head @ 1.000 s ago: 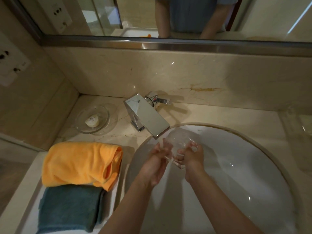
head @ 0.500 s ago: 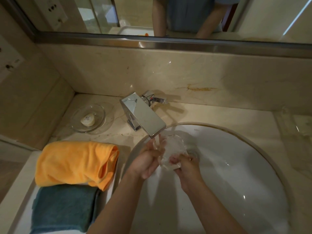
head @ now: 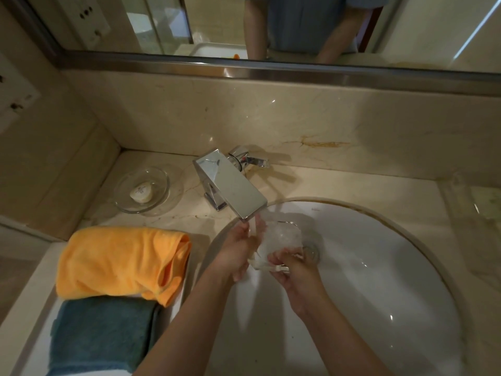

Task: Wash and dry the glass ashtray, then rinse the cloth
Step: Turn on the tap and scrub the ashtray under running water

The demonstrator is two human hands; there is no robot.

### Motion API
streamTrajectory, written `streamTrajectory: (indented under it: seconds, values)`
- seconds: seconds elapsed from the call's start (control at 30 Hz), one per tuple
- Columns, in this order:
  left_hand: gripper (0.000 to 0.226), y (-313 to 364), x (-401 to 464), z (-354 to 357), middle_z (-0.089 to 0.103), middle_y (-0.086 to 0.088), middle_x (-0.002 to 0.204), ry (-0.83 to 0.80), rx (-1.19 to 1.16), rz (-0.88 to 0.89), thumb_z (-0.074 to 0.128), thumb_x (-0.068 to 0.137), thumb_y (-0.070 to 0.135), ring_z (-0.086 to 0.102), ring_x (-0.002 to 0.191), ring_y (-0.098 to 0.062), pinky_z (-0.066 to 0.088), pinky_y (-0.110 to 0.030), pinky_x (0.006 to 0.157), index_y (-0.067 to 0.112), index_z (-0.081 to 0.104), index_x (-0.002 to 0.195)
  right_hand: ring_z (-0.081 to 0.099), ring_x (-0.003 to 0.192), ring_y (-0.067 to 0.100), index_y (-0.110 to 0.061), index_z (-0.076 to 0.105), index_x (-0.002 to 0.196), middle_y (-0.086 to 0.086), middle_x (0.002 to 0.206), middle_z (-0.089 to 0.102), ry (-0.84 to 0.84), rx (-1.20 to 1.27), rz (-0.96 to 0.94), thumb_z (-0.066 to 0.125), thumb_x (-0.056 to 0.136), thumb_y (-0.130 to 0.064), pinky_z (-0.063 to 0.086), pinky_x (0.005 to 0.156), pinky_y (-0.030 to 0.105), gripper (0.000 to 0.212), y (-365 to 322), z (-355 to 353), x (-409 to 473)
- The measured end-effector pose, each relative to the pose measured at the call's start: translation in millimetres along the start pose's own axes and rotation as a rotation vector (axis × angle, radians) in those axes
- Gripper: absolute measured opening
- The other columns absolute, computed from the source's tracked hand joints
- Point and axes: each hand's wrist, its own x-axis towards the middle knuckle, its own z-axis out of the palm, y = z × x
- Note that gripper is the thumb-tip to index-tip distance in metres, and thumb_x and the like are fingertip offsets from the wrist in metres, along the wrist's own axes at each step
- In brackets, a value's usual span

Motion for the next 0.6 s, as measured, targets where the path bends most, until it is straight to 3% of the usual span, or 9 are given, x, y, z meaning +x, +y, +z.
streamTrajectory:
  seconds: [0.1, 0.2, 0.27, 0.4, 0.53, 0.6]
  values:
    - [0.020, -4.4, -0.5, 3.8, 0.061, -0.012, 0.099, 0.088, 0.243, 0.050, 0.048, 0.092, 0.004, 0.058, 0.081, -0.017, 0.050, -0.018, 0.061, 0.003, 0.056, 0.110, 0.062, 0.067, 0.014, -0.014, 0.047, 0.088, 0.009, 0.087, 0.059, -0.023, -0.066, -0.013, 0.057, 0.081, 0.008, 0.053, 0.058, 0.027, 0.026, -2.7, 4.5, -4.1]
    - [0.010, -3.3, -1.3, 9.2, 0.061, -0.006, 0.085, 0.228, 0.306, 0.059, 0.050, 0.094, 0.013, 0.059, 0.052, -0.002, 0.045, -0.015, 0.044, 0.009, 0.058, 0.097, 0.065, 0.074, 0.017, -0.015, 0.051, 0.095, 0.011, 0.094, 0.063, -0.067, -0.152, -0.045, 0.055, 0.080, 0.007, 0.052, 0.062, 0.029, 0.026, -3.7, 9.7, -5.9]
    - [0.007, -0.6, 0.7, 9.8, 0.060, -0.005, 0.075, 0.244, 0.305, 0.064, 0.053, 0.092, 0.012, 0.056, 0.043, 0.002, 0.043, -0.014, 0.041, 0.008, 0.059, 0.089, 0.063, 0.075, 0.018, -0.016, 0.054, 0.096, 0.009, 0.091, 0.065, -0.092, -0.162, -0.057, 0.052, 0.081, 0.006, 0.052, 0.065, 0.031, 0.027, -5.7, 12.9, -7.7]
    - [0.017, 2.1, 1.0, 6.9, 0.065, 0.001, 0.068, 0.253, 0.310, -0.006, 0.058, 0.090, 0.016, 0.063, 0.058, -0.009, 0.050, -0.017, 0.051, 0.015, 0.062, 0.074, 0.069, 0.077, 0.022, -0.018, 0.060, 0.108, 0.009, 0.096, 0.071, -0.148, -0.077, -0.003, 0.048, 0.080, 0.012, 0.055, 0.059, 0.035, 0.043, -10.1, 15.7, -7.9]
    - [0.032, -0.2, -4.4, -0.3, 0.073, -0.003, 0.075, 0.192, 0.249, -0.064, 0.039, 0.097, 0.019, 0.070, 0.063, -0.009, 0.052, -0.015, 0.054, 0.011, 0.069, 0.088, 0.067, 0.073, 0.022, -0.021, 0.064, 0.104, 0.002, 0.083, 0.074, -0.157, -0.081, 0.016, 0.045, 0.080, 0.016, 0.050, 0.058, 0.036, 0.048, -14.8, 15.0, -6.7]
    - [0.033, 3.3, -5.3, -0.8, 0.073, -0.007, 0.080, 0.160, 0.296, -0.102, 0.037, 0.098, 0.019, 0.069, 0.064, -0.013, 0.050, -0.015, 0.051, 0.005, 0.068, 0.096, 0.067, 0.077, 0.021, -0.025, 0.064, 0.100, -0.003, 0.087, 0.073, -0.131, -0.144, 0.005, 0.045, 0.082, 0.013, 0.051, 0.059, 0.036, 0.046, -16.0, 14.8, -7.4]
